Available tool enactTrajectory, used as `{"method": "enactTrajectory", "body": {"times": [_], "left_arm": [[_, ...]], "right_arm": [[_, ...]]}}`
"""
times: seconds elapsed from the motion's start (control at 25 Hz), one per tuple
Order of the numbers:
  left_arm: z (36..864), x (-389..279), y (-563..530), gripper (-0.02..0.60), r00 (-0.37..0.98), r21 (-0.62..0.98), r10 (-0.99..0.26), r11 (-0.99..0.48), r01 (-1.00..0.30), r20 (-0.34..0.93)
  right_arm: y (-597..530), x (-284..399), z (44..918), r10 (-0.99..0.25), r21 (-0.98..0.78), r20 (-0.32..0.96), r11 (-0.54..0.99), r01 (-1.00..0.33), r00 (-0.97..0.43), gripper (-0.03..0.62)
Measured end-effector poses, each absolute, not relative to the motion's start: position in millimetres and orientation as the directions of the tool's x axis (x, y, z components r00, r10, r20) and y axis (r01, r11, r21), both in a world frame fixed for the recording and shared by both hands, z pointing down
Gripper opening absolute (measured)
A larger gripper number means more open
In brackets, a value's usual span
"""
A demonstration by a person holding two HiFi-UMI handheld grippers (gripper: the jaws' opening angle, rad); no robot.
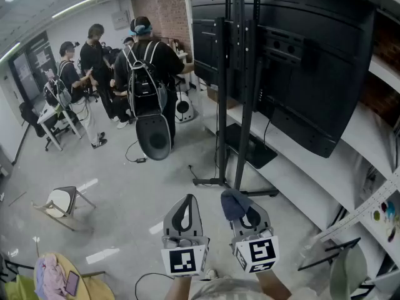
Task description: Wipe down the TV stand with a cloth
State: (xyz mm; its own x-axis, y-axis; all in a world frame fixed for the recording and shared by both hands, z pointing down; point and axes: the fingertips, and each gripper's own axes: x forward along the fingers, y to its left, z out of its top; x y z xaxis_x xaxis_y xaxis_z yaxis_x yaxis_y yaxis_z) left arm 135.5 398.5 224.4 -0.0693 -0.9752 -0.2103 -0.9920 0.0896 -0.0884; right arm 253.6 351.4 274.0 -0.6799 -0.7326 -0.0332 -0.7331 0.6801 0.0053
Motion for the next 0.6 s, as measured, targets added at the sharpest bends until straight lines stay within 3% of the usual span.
{"method": "enactTrajectory", "body": {"times": [0.6], "left_arm": [[223.1, 100.6, 404.2, 0.015, -0.098, -0.057, -0.968, 0.114, -0.992, -0.229]], "right_arm": [[364.3, 218.8, 269.1, -0.687, 0.038, -0.054, 0.724, -0.689, -0.725, 0.063]]}}
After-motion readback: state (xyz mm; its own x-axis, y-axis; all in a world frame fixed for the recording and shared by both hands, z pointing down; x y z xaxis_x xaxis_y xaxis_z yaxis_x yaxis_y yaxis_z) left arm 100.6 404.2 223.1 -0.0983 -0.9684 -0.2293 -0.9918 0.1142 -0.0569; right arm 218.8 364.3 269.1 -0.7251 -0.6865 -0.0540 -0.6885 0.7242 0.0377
